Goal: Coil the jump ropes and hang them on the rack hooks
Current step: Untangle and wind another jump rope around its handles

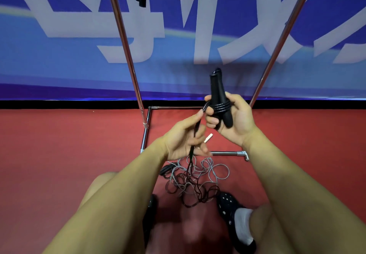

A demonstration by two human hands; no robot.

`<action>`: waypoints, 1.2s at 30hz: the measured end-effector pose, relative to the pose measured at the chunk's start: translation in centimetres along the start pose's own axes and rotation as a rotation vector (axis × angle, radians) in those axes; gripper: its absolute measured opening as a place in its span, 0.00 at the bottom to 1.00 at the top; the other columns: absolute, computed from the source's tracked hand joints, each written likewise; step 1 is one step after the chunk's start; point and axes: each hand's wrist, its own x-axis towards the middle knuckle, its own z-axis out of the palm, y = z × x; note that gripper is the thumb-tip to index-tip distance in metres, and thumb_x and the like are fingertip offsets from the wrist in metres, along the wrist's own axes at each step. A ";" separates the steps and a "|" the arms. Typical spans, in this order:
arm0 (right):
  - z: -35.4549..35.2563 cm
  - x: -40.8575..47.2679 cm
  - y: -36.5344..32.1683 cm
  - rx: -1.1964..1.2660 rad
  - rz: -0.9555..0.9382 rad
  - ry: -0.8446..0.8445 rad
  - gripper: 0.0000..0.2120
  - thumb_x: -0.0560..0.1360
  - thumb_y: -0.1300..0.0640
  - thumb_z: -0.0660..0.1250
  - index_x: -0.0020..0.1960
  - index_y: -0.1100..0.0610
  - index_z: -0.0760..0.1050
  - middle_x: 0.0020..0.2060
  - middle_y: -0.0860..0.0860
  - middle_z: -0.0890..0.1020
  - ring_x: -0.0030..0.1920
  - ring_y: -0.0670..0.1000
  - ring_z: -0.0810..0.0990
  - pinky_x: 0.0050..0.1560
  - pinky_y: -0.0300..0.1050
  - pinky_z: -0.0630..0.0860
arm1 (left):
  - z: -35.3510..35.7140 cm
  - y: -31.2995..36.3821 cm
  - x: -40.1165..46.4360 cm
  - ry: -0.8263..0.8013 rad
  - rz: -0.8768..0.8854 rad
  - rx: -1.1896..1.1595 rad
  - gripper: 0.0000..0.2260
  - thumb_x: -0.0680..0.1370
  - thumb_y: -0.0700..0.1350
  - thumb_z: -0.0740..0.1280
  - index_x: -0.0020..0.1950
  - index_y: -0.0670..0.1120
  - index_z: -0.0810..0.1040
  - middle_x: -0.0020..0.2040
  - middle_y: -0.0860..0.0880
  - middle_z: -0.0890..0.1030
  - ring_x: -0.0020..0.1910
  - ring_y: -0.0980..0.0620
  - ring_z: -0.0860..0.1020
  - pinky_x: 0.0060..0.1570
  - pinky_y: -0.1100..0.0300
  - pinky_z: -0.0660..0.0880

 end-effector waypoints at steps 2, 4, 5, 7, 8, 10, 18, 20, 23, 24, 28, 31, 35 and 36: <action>-0.7 0.0 -0.5 0.000 -0.022 0.021 0.22 0.82 0.47 0.52 0.54 0.61 0.79 0.36 0.56 0.75 0.31 0.52 0.67 0.35 0.47 0.62 | 0.2 -0.2 -0.2 -0.062 -0.088 0.045 0.30 0.82 0.65 0.52 0.35 0.41 0.73 0.25 0.45 0.70 0.27 0.44 0.78 0.37 0.55 0.80; -1.6 0.0 -0.7 -0.019 -0.024 0.055 0.22 0.82 0.47 0.52 0.56 0.61 0.78 0.37 0.57 0.75 0.31 0.53 0.67 0.36 0.47 0.63 | -0.1 -0.1 -0.1 -0.076 -0.097 0.018 0.28 0.82 0.60 0.52 0.37 0.41 0.78 0.29 0.44 0.75 0.25 0.46 0.77 0.34 0.56 0.79; -2.0 0.0 -0.8 -0.025 -0.025 0.076 0.22 0.82 0.47 0.52 0.57 0.61 0.77 0.38 0.57 0.75 0.31 0.53 0.67 0.36 0.47 0.63 | -0.2 0.0 -0.1 -0.062 -0.084 -0.017 0.25 0.82 0.57 0.54 0.39 0.41 0.80 0.30 0.44 0.77 0.25 0.47 0.77 0.35 0.56 0.80; -2.6 0.0 -0.9 -0.035 -0.017 0.109 0.22 0.83 0.46 0.53 0.61 0.62 0.77 0.39 0.57 0.76 0.32 0.53 0.68 0.37 0.47 0.64 | -0.6 0.3 0.0 0.000 -0.042 -0.082 0.18 0.83 0.52 0.57 0.44 0.42 0.80 0.32 0.45 0.80 0.26 0.50 0.79 0.37 0.53 0.83; -2.8 0.0 -1.0 -0.040 -0.005 0.112 0.23 0.83 0.46 0.53 0.63 0.62 0.76 0.40 0.57 0.76 0.33 0.53 0.69 0.38 0.47 0.65 | -0.8 0.4 0.1 0.052 -0.008 -0.087 0.15 0.84 0.50 0.58 0.47 0.42 0.79 0.33 0.46 0.81 0.27 0.51 0.79 0.38 0.53 0.83; -3.2 -0.2 -1.2 -0.063 0.033 0.103 0.24 0.83 0.46 0.55 0.68 0.62 0.74 0.43 0.56 0.77 0.36 0.52 0.71 0.41 0.47 0.67 | -1.2 0.6 0.5 0.171 0.072 0.007 0.14 0.86 0.47 0.58 0.52 0.41 0.79 0.35 0.47 0.82 0.30 0.52 0.81 0.38 0.55 0.84; -4.4 -0.4 -1.2 -0.226 0.077 0.078 0.48 0.62 0.43 0.84 0.70 0.72 0.72 0.48 0.58 0.82 0.44 0.54 0.80 0.51 0.48 0.81 | -2.6 1.7 -0.4 0.395 0.204 0.524 0.10 0.81 0.43 0.70 0.58 0.39 0.83 0.49 0.45 0.88 0.30 0.55 0.80 0.36 0.63 0.79; -4.3 -0.3 -1.0 -0.268 0.066 0.084 0.50 0.59 0.41 0.85 0.68 0.71 0.74 0.48 0.57 0.83 0.45 0.53 0.81 0.51 0.48 0.82 | -2.8 1.7 -0.5 0.455 0.243 0.619 0.09 0.81 0.44 0.71 0.56 0.41 0.84 0.47 0.47 0.88 0.26 0.53 0.73 0.31 0.63 0.75; -4.2 0.1 -0.6 -0.307 0.033 0.111 0.48 0.60 0.41 0.84 0.66 0.72 0.75 0.46 0.56 0.83 0.45 0.52 0.82 0.54 0.49 0.81 | -2.6 1.5 -0.4 0.520 0.264 0.835 0.07 0.81 0.48 0.70 0.51 0.46 0.86 0.42 0.52 0.88 0.26 0.54 0.67 0.33 0.60 0.68; -4.2 0.2 -0.4 -0.326 0.028 0.123 0.43 0.62 0.42 0.83 0.65 0.71 0.76 0.45 0.56 0.83 0.45 0.52 0.81 0.56 0.51 0.78 | -2.4 1.4 -0.2 0.534 0.267 0.899 0.09 0.82 0.50 0.69 0.48 0.48 0.87 0.40 0.53 0.87 0.27 0.56 0.69 0.36 0.59 0.69; -3.8 0.4 0.3 -0.437 0.042 0.168 0.15 0.72 0.44 0.75 0.50 0.56 0.85 0.43 0.58 0.81 0.46 0.58 0.75 0.55 0.57 0.67 | -1.6 1.2 0.2 0.656 0.300 0.986 0.20 0.80 0.64 0.65 0.41 0.51 0.86 0.35 0.52 0.84 0.34 0.58 0.78 0.43 0.58 0.74; -3.2 0.5 0.7 -0.479 0.056 0.212 0.17 0.68 0.43 0.78 0.46 0.56 0.85 0.43 0.61 0.80 0.46 0.58 0.74 0.48 0.52 0.69 | -1.6 0.9 0.4 0.690 0.294 0.992 0.19 0.81 0.61 0.64 0.41 0.51 0.86 0.31 0.50 0.78 0.27 0.59 0.72 0.36 0.59 0.69; -2.9 0.8 1.3 -0.518 0.091 0.241 0.16 0.68 0.52 0.79 0.51 0.59 0.83 0.40 0.55 0.83 0.44 0.53 0.81 0.58 0.55 0.79 | -1.3 1.1 0.5 0.604 0.300 0.930 0.16 0.84 0.52 0.64 0.43 0.46 0.85 0.32 0.51 0.82 0.28 0.58 0.73 0.36 0.60 0.73; -2.8 0.9 1.6 -0.493 0.104 0.229 0.14 0.71 0.55 0.78 0.54 0.60 0.82 0.41 0.57 0.83 0.45 0.53 0.82 0.60 0.57 0.80 | -1.1 1.2 0.5 0.574 0.309 0.896 0.16 0.85 0.50 0.63 0.44 0.43 0.85 0.34 0.51 0.83 0.29 0.58 0.75 0.37 0.61 0.74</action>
